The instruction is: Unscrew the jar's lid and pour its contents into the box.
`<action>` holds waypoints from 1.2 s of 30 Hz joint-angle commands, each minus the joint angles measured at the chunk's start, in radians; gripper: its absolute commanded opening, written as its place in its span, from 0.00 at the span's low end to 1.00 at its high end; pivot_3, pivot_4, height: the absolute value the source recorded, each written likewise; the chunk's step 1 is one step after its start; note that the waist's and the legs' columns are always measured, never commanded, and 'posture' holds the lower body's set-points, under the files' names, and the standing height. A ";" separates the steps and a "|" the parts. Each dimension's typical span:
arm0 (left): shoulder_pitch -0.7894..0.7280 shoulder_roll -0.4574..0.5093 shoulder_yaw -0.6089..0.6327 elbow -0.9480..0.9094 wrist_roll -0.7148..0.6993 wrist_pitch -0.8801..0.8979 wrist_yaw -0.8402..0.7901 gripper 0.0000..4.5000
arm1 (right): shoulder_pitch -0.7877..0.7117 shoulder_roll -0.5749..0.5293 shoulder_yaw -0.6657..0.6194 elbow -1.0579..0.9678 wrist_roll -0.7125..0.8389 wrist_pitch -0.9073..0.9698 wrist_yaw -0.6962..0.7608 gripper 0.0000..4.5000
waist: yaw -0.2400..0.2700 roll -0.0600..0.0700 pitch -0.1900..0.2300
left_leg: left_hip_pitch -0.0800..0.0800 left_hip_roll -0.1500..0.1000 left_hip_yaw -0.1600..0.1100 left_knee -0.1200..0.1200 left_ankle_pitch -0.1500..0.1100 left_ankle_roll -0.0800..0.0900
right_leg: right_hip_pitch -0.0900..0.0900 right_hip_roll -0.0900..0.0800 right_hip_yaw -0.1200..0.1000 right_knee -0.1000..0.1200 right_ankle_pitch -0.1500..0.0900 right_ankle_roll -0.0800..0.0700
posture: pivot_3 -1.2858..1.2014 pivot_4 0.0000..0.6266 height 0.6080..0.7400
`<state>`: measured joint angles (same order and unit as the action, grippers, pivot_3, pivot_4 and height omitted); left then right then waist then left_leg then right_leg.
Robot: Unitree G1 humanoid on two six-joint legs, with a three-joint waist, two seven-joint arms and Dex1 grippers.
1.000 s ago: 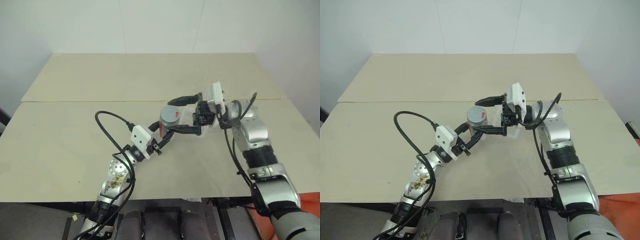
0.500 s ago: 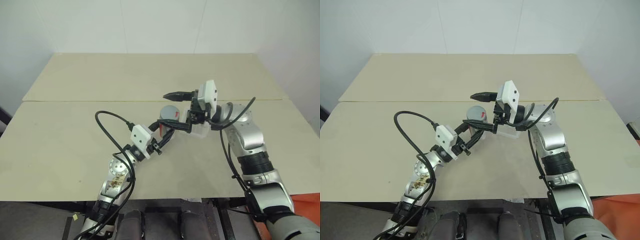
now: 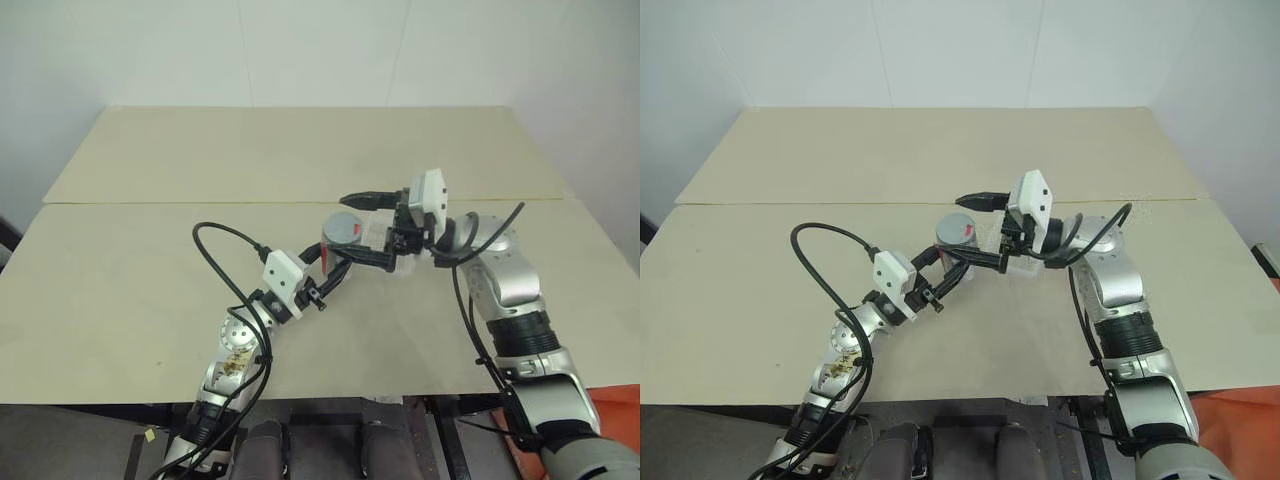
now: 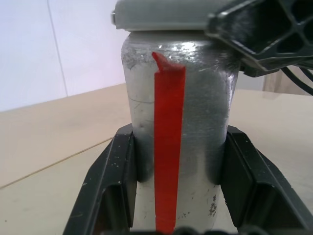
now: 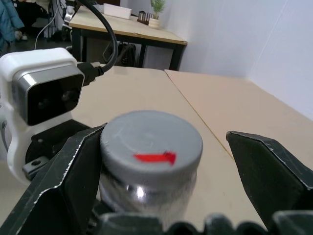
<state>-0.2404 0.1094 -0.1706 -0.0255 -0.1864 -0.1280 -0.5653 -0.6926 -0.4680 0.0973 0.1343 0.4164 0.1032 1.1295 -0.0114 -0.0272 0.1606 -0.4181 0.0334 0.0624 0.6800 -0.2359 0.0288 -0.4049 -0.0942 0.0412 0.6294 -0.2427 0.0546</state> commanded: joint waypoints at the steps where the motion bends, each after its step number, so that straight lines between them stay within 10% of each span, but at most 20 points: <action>1: -0.003 -0.001 0.011 -0.025 -0.034 -0.036 -0.022 0.44 | 0.009 -0.027 -0.059 -0.030 0.019 -0.007 0.001 0.99 | 0.000 0.000 0.000 | 0.000 0.000 0.000 0.000 0.000 0.000 | 0.000 0.000 0.000 0.000 0.000 0.000 | 0.52 0.24 1.00; 17: 0.001 0.005 0.017 0.001 -0.023 -0.059 -0.040 0.44 | 0.086 -0.100 -0.091 -0.125 0.055 0.017 0.076 0.99 | 0.001 0.000 0.000 | 0.000 0.000 0.000 0.000 0.000 0.000 | 0.000 0.000 0.000 0.000 0.000 0.000 | 0.52 0.24 1.00; 36: -0.007 0.001 0.007 0.016 0.010 -0.072 -0.022 0.44 | 0.008 0.065 0.010 -0.173 -0.047 0.031 -0.112 0.99 | 0.000 0.000 0.000 | 0.000 0.000 0.000 0.001 0.000 0.000 | 0.000 0.001 0.000 0.000 0.000 0.000 | 0.52 0.24 1.00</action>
<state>-0.2357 0.1128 -0.1610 0.0166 -0.1741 -0.1732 -0.5904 -0.6647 -0.4046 0.1126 -0.0338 0.3765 0.1461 1.0337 -0.0117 -0.0272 0.1606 -0.4179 0.0334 0.0621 0.6805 -0.2359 0.0288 -0.4047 -0.0936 0.0413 0.6298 -0.2427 0.0546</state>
